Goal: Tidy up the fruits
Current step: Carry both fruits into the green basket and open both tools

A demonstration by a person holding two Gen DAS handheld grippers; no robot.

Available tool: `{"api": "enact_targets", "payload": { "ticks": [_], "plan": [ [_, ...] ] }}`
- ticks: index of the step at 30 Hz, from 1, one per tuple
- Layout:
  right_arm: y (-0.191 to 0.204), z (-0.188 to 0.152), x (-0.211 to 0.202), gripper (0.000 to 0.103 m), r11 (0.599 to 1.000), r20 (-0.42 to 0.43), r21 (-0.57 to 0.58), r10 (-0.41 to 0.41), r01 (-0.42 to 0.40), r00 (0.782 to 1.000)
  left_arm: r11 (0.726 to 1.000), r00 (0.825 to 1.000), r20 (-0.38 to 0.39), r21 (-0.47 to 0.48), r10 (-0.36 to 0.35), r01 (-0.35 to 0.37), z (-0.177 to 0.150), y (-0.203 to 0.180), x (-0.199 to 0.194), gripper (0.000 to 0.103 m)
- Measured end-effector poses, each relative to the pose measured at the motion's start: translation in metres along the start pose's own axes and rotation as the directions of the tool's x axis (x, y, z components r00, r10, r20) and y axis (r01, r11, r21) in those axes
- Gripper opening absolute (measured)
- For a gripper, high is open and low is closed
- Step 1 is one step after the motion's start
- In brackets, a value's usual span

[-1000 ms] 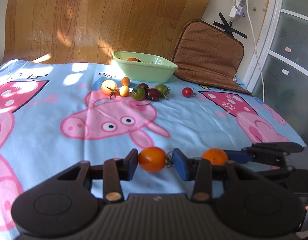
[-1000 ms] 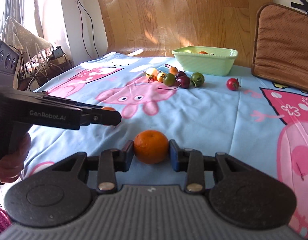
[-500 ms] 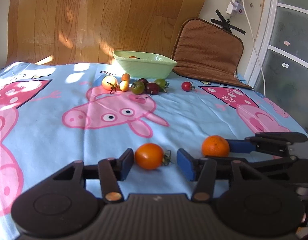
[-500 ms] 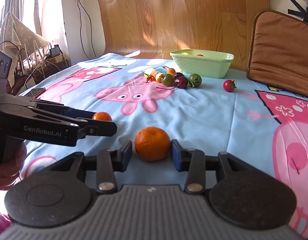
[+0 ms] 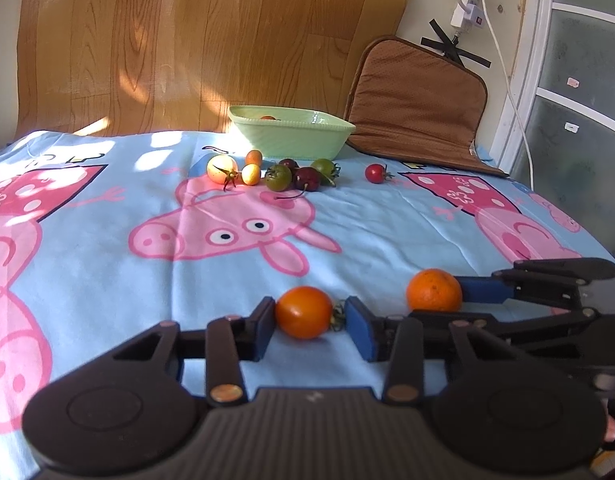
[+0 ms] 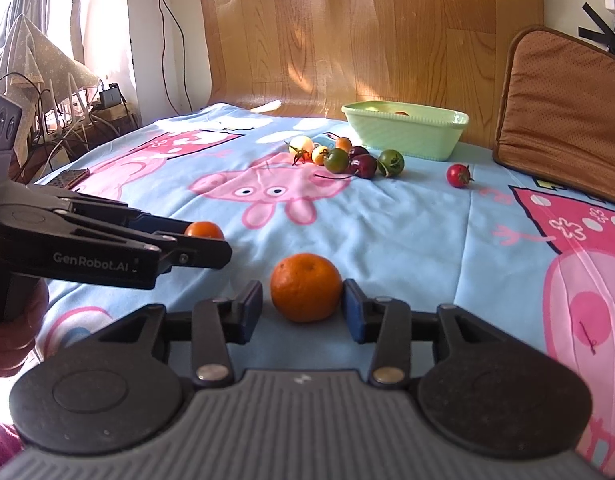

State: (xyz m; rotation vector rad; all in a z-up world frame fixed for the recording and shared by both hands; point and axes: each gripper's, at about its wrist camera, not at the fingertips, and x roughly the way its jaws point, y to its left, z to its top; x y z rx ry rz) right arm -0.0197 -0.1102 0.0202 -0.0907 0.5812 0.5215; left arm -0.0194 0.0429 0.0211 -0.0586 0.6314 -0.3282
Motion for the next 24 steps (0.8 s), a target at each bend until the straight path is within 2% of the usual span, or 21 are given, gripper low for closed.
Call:
{"api": "enact_targets", "payload": {
  "ticks": [6, 12, 15, 18, 24],
  "plan": [
    [-0.016, 0.012, 0.001, 0.040, 0.997, 0.004, 0.075, 0.036, -0.036, 0.999, 0.999, 0.999, 0.010, -0.015, -0.049, 0.050, 0.025, 0.009, -0.001, 0.039],
    [-0.051, 0.061, 0.019, 0.040, 0.995, 0.062, 0.090, 0.037, -0.043, 0.997, 0.996, 0.995, 0.046, -0.032, -0.087, 0.089, 0.090, 0.028, 0.021, 0.039],
    [-0.074, 0.096, 0.040, 0.040, 0.994, 0.102, 0.103, 0.023, -0.033, 0.995, 0.996, 0.994, 0.081, -0.025, -0.078, 0.081, 0.133, 0.038, 0.049, 0.039],
    [-0.095, 0.127, 0.070, 0.040, 0.994, 0.125, 0.111, -0.007, -0.007, 0.992, 0.994, 0.992, 0.079, -0.050, -0.094, 0.098, 0.172, 0.048, 0.086, 0.039],
    [-0.134, 0.158, 0.129, 0.040, 0.992, 0.100, 0.122, -0.053, 0.040, 0.994, 0.996, 0.998, 0.015, -0.062, -0.068, 0.069, 0.210, 0.061, 0.168, 0.039]
  ]
}}
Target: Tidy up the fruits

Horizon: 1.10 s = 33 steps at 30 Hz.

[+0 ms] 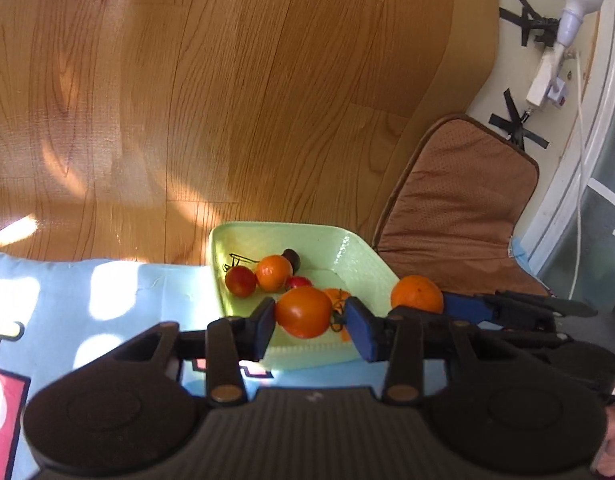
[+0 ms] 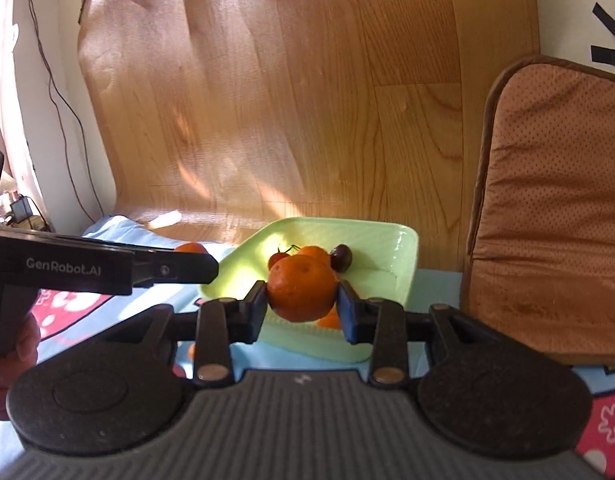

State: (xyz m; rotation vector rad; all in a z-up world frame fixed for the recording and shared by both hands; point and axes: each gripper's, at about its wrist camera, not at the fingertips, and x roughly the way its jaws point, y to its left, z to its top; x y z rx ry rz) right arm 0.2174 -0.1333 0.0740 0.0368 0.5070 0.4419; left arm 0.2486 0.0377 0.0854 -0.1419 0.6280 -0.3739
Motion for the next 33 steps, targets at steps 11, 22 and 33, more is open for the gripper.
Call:
{"api": "enact_targets", "payload": {
  "ticks": [11, 22, 33],
  "plan": [
    [-0.017, 0.002, 0.022, 0.047, 1.000, -0.030, -0.006, -0.030, 0.030, 0.999, 1.000, 0.998, -0.062, -0.003, 0.030, -0.030, -0.002, 0.010, 0.041, 0.042],
    [0.026, -0.040, -0.039, 0.036, 0.984, -0.054, -0.044, 0.168, -0.171, 0.984, 0.995, 0.999, 0.032, -0.098, -0.002, 0.005, -0.036, 0.040, -0.064, 0.043],
    [0.052, -0.064, -0.027, 0.037, 0.972, -0.151, -0.153, 0.153, -0.176, 0.977, 0.994, 0.996, -0.051, 0.081, -0.067, 0.071, -0.087, -0.010, -0.045, 0.043]
  ]
}}
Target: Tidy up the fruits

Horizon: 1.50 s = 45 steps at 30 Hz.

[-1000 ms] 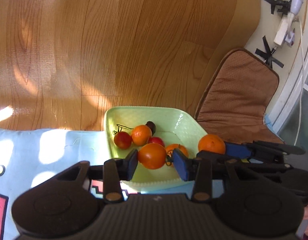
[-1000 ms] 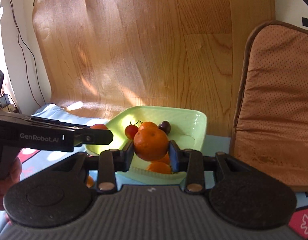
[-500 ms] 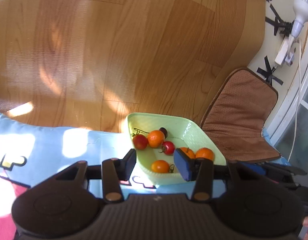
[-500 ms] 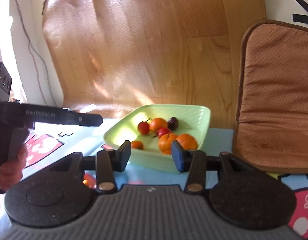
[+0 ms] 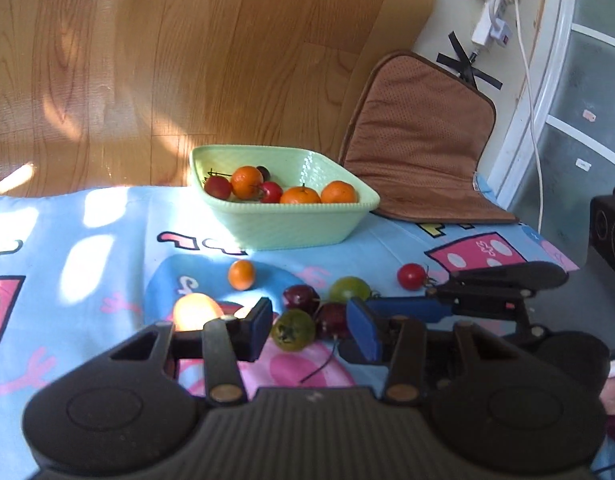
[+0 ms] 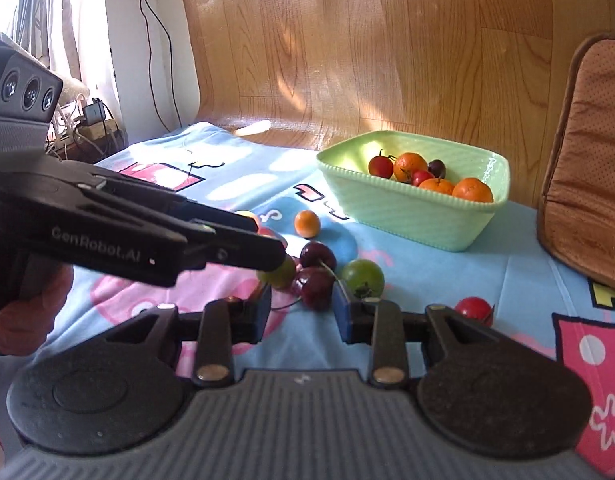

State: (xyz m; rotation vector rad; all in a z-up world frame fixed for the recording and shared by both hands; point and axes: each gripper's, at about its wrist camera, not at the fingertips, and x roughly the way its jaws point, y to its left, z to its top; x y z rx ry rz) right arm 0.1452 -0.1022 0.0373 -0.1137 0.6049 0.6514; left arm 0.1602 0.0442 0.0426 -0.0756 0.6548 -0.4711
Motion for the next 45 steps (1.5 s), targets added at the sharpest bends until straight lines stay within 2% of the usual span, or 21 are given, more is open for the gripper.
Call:
{"api": "enact_targets", "payload": {
  "ticks": [2, 6, 10, 13, 14, 21, 27, 35, 37, 39, 40, 45],
  "plan": [
    [-0.001, 0.001, 0.006, 0.037, 1.000, -0.016, -0.002, 0.003, -0.003, 1.000, 1.000, 1.000, -0.013, 0.006, 0.012, -0.012, -0.002, 0.000, 0.007, 0.043],
    [-0.003, -0.001, 0.015, 0.040, 1.000, -0.049, 0.000, 0.015, -0.015, 0.999, 1.000, 0.999, -0.036, -0.003, -0.010, 0.010, -0.006, 0.005, 0.015, 0.043],
    [-0.005, 0.001, 0.017, 0.041, 0.999, -0.052, 0.003, 0.033, -0.033, 0.998, 0.995, 0.998, -0.035, -0.082, -0.054, 0.051, -0.006, 0.017, 0.017, 0.040],
    [-0.001, -0.001, 0.015, 0.036, 1.000, -0.049, -0.023, 0.015, -0.016, 0.999, 0.996, 0.999, -0.037, -0.087, -0.038, 0.034, -0.009, 0.015, 0.012, 0.034],
    [0.002, -0.002, 0.013, 0.031, 0.999, -0.049, -0.036, 0.005, -0.007, 0.999, 0.995, 0.999, -0.035, -0.091, -0.042, 0.039, -0.010, 0.013, 0.008, 0.033],
    [0.027, -0.030, -0.027, 0.030, 0.999, -0.047, -0.051, 0.001, -0.003, 0.999, 0.981, 0.992, -0.043, -0.160, -0.118, 0.110, -0.044, 0.001, -0.026, 0.030],
    [0.054, -0.060, -0.069, 0.030, 0.999, -0.016, -0.037, -0.036, 0.035, 0.999, 0.969, 0.992, -0.005, -0.216, -0.123, 0.119, -0.076, -0.007, -0.067, 0.029],
    [0.060, -0.085, -0.097, 0.030, 0.995, -0.018, 0.052, -0.087, 0.088, 0.996, 0.983, 0.997, 0.014, -0.164, -0.082, 0.083, -0.094, -0.024, -0.098, 0.031],
    [0.061, -0.087, -0.097, 0.030, 0.993, -0.019, 0.060, -0.098, 0.099, 0.995, 0.985, 0.997, 0.017, -0.149, -0.079, 0.081, -0.090, -0.028, -0.098, 0.034],
    [0.065, -0.088, -0.097, 0.031, 0.992, -0.015, 0.043, -0.115, 0.115, 0.993, 0.991, 0.998, 0.026, -0.123, -0.058, 0.061, -0.083, -0.033, -0.095, 0.051],
    [0.068, -0.090, -0.098, 0.031, 0.992, -0.011, 0.033, -0.122, 0.122, 0.992, 0.994, 0.998, 0.036, -0.102, -0.044, 0.047, -0.079, -0.036, -0.092, 0.053],
    [0.068, -0.092, -0.098, 0.032, 0.990, -0.001, 0.043, -0.134, 0.134, 0.991, 1.000, 1.000, 0.021, -0.008, 0.000, 0.000, -0.065, -0.047, -0.063, 0.054]
  ]
}}
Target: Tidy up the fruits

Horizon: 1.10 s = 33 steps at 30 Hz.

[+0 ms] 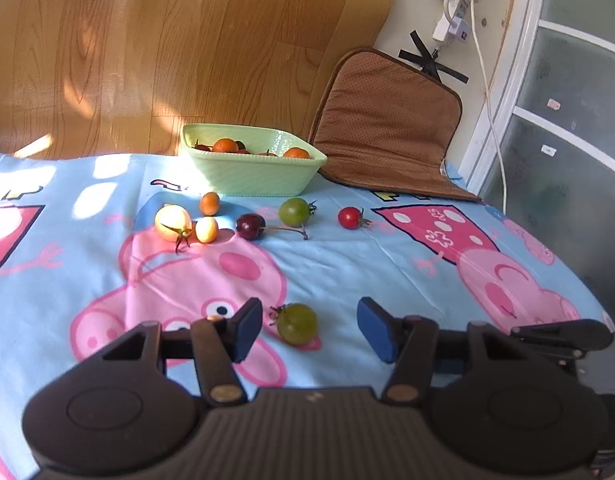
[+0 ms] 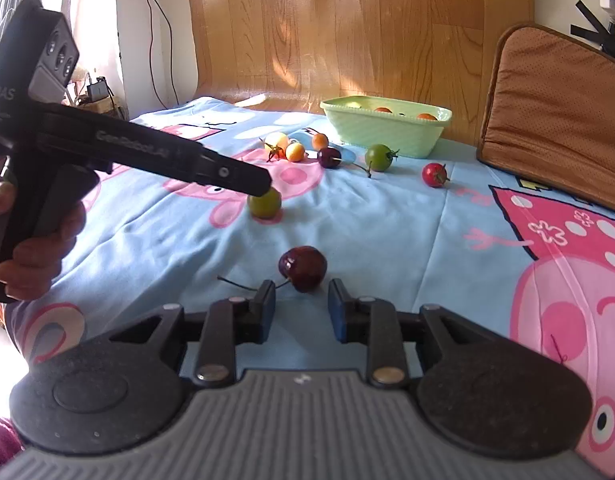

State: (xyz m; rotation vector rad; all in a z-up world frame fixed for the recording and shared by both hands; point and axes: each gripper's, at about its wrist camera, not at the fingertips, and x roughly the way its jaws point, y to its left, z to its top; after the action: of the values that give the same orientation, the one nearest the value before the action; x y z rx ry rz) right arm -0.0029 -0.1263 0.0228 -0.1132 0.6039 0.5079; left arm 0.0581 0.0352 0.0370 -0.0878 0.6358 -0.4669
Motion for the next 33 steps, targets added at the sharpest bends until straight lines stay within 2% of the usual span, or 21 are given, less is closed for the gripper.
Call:
{"api": "enact_targets", "payload": {
  "ticks": [2, 4, 5, 7, 15, 21, 22, 23, 24, 33],
  "plan": [
    [-0.001, 0.000, 0.000, 0.032, 1.000, 0.003, 0.006, -0.002, 0.002, 1.000, 1.000, 1.000, -0.021, 0.008, 0.006, -0.006, -0.001, 0.000, 0.011, 0.051],
    [-0.001, 0.001, 0.002, 0.038, 1.000, 0.005, 0.007, -0.007, 0.007, 1.000, 1.000, 0.999, -0.041, 0.007, 0.010, -0.010, -0.002, 0.003, 0.019, 0.039],
    [-0.001, 0.002, 0.003, 0.045, 1.000, 0.008, 0.007, -0.009, 0.009, 1.000, 1.000, 0.999, -0.050, -0.005, 0.011, -0.011, -0.004, 0.006, 0.020, 0.027],
    [0.000, 0.003, 0.004, 0.046, 1.000, 0.013, 0.003, -0.013, 0.013, 1.000, 0.999, 0.999, -0.047, -0.035, -0.004, 0.003, -0.007, 0.010, 0.015, 0.027],
    [-0.002, 0.006, 0.009, 0.046, 1.000, 0.015, 0.028, -0.001, 0.001, 1.000, 0.999, 1.000, -0.025, -0.052, -0.013, 0.012, -0.027, 0.009, -0.022, 0.027],
    [0.000, 0.006, 0.009, 0.046, 1.000, 0.015, 0.018, 0.004, -0.005, 1.000, 0.997, 1.000, -0.026, -0.078, -0.016, 0.014, -0.038, 0.010, -0.027, 0.027],
    [0.000, 0.006, 0.008, 0.041, 1.000, 0.017, 0.019, 0.005, -0.005, 1.000, 0.997, 1.000, -0.025, -0.081, -0.015, 0.013, -0.038, 0.010, -0.027, 0.027],
    [-0.001, 0.006, 0.008, 0.032, 1.000, 0.017, 0.020, 0.005, -0.005, 1.000, 0.996, 1.000, -0.023, -0.087, -0.017, 0.015, -0.038, 0.010, -0.027, 0.027],
    [-0.001, 0.006, 0.008, 0.029, 1.000, 0.019, 0.022, 0.001, -0.002, 1.000, 0.996, 1.000, -0.021, -0.091, -0.019, 0.017, -0.039, 0.011, -0.028, 0.027],
    [-0.002, 0.002, -0.003, 0.029, 0.996, 0.039, 0.084, -0.010, 0.007, 0.999, 0.994, 0.999, -0.013, -0.109, -0.031, 0.030, -0.042, 0.013, -0.032, 0.027]
  ]
}}
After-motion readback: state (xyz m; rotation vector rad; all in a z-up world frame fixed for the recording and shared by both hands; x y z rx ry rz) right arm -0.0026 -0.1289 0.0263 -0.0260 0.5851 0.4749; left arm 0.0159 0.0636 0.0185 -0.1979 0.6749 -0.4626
